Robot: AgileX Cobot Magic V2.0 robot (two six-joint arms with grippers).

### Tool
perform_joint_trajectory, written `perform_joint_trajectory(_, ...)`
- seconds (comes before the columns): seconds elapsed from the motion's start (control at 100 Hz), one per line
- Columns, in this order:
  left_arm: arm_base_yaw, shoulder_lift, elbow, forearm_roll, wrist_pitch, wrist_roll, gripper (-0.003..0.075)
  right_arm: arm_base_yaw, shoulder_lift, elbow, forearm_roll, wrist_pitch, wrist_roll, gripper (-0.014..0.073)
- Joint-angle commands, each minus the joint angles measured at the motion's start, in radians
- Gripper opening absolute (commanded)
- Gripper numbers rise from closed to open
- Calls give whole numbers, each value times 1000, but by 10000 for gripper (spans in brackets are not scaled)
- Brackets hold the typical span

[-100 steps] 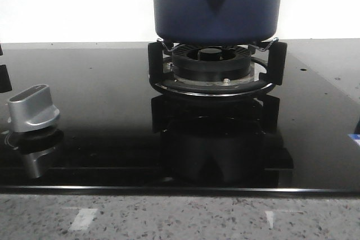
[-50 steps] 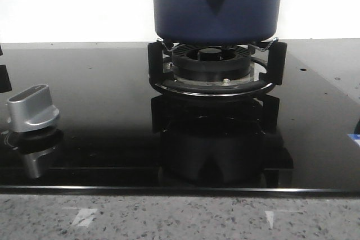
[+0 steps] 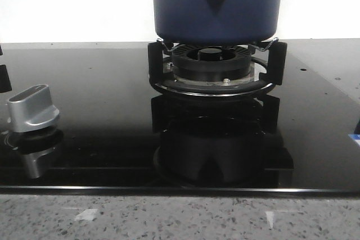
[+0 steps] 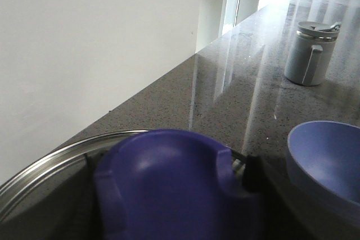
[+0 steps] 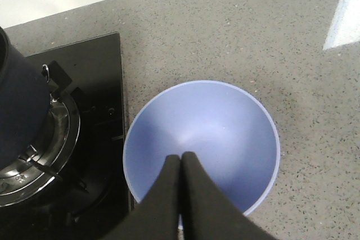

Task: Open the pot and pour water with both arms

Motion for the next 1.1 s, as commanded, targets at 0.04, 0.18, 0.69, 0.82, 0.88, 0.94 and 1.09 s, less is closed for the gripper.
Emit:
perform_joint_trajectory(0.04,-4,-52,-39,-112,82,3,251,3,-1,-22,-10,-65,-13,-74)
perform_joint_trajectory(0.18,-4,-52,-39,-112,86,3,251,3,-1,-22,-10,-66,-13,-74)
perform_joint_trajectory(0.69,-30,-52,-39,-112,47,3,253,3,-1,-22,-6,-62,-13,-74)
perform_joint_trajectory(0.82,-30,-52,-39,-112,48,3,258,3,-1,-22,-6,-61,-13,-74)
perform_joint_trajectory(0.88,-30,-52,-39,-112,48,3,290,3,-1,-22,-6,-61,-13,-74)
perform_joint_trajectory(0.94,-30,-52,-39,-112,48,3,337,3,-1,-22,-6,-61,-13,-74)
perform_joint_trajectory(1.09,-30,-52,-39,-112,48,3,466,3,-1,-22,-6,-61,-13,-74)
